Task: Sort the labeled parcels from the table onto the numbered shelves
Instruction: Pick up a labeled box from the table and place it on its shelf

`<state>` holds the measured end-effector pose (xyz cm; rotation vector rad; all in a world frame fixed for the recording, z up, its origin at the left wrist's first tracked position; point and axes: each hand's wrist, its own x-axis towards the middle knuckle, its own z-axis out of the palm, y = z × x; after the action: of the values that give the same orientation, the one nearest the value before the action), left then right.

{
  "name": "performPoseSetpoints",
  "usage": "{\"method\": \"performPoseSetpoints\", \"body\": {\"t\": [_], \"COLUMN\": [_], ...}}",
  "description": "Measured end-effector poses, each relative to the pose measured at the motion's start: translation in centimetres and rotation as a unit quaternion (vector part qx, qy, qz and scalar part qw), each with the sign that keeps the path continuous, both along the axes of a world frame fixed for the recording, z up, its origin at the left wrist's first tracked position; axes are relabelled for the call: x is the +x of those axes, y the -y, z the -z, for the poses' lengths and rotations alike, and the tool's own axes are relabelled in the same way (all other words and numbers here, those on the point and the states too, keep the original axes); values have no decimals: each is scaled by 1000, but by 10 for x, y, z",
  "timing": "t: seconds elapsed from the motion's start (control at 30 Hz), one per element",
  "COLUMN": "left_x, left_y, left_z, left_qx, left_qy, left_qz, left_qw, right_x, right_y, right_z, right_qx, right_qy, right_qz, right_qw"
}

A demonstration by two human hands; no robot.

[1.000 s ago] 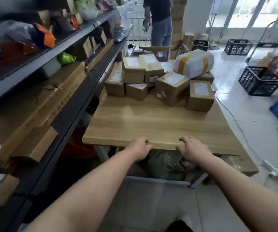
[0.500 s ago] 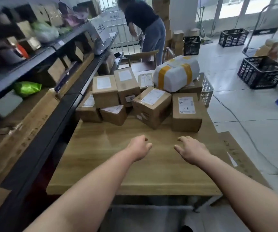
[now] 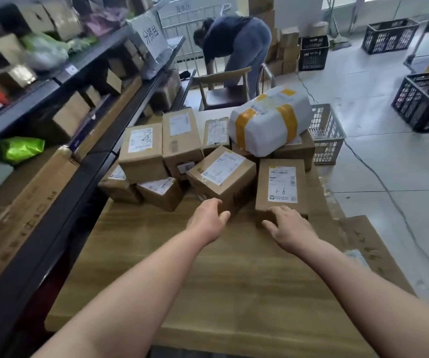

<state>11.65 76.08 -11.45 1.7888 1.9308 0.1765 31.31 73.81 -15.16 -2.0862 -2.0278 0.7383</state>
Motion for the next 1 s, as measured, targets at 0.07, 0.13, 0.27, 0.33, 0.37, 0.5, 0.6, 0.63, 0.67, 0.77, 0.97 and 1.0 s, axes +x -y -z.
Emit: {"method": "performPoseSetpoints", "body": {"t": [0.07, 0.13, 0.27, 0.33, 0.37, 0.5, 0.6, 0.63, 0.67, 0.77, 0.97, 1.0], "left_x": [-4, -10, -25, -31, -34, -46, -55, -59, -62, -72, -89, -93], "left_y": [-14, -28, -58, -76, -85, -116, -134, -138, -141, -144, -114, -104], "left_z": [-3, -3, 0, 1, 2, 7, 13, 15, 17, 21, 21, 21], "left_qx": [12, 19, 21, 22, 23, 11, -4, -6, -6, -13, -27, -24], "left_qy": [9, 12, -10, -26, -29, -19, -6, 1, 6, 15, 12, 14], "left_qz": [-21, -26, -27, -33, -35, -27, -14, -10, -8, 6, 10, -1], "left_qw": [1000, 999, 999, 999, 999, 999, 1000, 1000, 1000, 1000, 1000, 1000], "right_x": [-2, -7, -25, -36, -41, -63, -78, -83, -86, -92, -100, -102], "right_y": [-12, -23, -46, -59, -66, -90, -103, -107, -110, -113, -91, -85], "right_z": [-4, -9, -15, -15, -15, -14, -10, -9, -8, -9, -11, -10], "right_qx": [5, 14, 36, 38, 35, -5, -31, -37, -40, -38, -46, -42], "right_qy": [-16, -28, -46, -60, -70, -124, -130, -135, -140, -152, -99, -95], "right_qz": [-5, -14, -29, -21, -11, 53, 85, 95, 105, 135, 141, 138], "right_qw": [1000, 999, 998, 997, 997, 991, 987, 986, 984, 978, 984, 985]}}
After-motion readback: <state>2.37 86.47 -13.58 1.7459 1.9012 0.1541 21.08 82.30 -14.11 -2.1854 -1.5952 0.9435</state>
